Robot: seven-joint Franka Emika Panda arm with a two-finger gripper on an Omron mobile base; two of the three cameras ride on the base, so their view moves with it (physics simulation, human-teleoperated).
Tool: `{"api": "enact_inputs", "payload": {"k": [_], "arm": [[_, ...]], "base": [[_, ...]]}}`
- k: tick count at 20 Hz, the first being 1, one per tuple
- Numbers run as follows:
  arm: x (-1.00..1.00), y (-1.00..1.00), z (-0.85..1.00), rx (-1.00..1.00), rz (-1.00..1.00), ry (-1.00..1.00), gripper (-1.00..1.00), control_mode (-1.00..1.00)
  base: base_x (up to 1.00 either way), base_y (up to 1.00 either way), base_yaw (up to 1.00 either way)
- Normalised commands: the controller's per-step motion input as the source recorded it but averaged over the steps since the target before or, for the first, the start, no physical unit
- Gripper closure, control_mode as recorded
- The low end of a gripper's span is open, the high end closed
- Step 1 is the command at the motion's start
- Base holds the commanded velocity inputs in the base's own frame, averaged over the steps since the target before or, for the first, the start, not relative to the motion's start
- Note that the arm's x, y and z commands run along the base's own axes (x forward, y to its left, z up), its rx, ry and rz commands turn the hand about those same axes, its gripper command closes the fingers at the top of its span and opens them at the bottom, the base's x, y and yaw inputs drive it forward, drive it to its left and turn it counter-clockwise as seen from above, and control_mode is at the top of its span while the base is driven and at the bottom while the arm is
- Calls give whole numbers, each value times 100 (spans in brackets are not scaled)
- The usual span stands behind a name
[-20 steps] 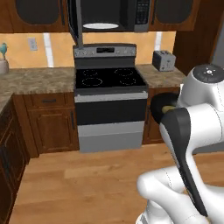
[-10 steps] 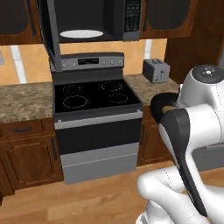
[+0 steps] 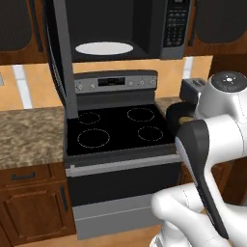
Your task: Pick the potato from the sink and place it in the bowl. Then pick the bowl and place it in the microwave. Then close the microwave door and press the start button.
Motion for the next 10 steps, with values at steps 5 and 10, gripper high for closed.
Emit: {"api": "enact_inputs", "payload": {"k": [5, 10], "arm": [[0, 0, 0, 0, 0, 0, 100, 100], [0, 0, 0, 0, 0, 0, 100, 100]], "base": [[79, 43, 8], [14, 34, 0]]}}
